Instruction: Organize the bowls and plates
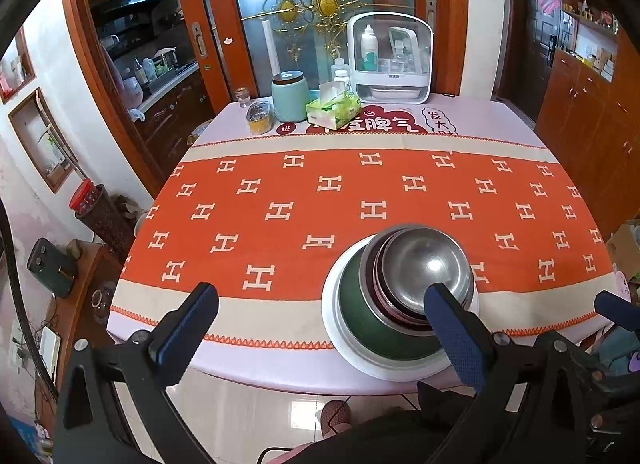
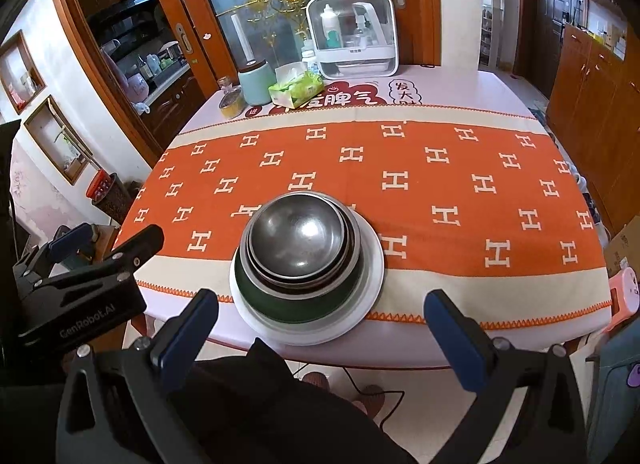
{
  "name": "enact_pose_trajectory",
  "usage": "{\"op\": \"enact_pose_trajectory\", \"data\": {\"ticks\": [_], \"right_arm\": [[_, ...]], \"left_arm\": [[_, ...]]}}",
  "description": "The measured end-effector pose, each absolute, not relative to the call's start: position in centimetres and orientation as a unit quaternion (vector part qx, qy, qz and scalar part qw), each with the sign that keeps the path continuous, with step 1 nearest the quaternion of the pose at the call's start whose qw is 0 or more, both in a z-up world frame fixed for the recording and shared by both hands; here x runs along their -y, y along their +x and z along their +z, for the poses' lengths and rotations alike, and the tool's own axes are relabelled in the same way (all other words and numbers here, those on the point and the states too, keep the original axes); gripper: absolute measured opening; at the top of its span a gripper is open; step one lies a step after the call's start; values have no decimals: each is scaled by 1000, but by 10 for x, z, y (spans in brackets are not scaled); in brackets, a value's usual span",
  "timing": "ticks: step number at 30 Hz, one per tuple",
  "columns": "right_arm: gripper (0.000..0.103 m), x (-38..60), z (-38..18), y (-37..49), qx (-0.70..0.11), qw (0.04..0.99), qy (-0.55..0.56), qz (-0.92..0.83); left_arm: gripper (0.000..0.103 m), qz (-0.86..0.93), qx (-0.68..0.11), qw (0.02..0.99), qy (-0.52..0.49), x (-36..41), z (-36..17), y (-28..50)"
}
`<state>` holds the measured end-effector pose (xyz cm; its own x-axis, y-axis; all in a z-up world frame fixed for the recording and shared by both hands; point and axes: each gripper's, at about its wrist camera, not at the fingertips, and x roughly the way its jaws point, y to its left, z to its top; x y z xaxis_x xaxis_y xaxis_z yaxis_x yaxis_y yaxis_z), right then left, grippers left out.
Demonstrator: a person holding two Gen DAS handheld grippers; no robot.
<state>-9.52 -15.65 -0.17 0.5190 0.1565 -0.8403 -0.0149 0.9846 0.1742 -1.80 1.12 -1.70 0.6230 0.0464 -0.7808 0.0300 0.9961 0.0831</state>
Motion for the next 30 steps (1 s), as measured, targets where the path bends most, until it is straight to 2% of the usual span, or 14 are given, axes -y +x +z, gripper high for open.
{"op": "enact_pose_trajectory", "data": {"ticks": [30], "right_arm": [[103,160,-1,-97,-488,868,75,48]], "left_arm": [[102,-3,-436,899,48,-8,-22,-21]]}}
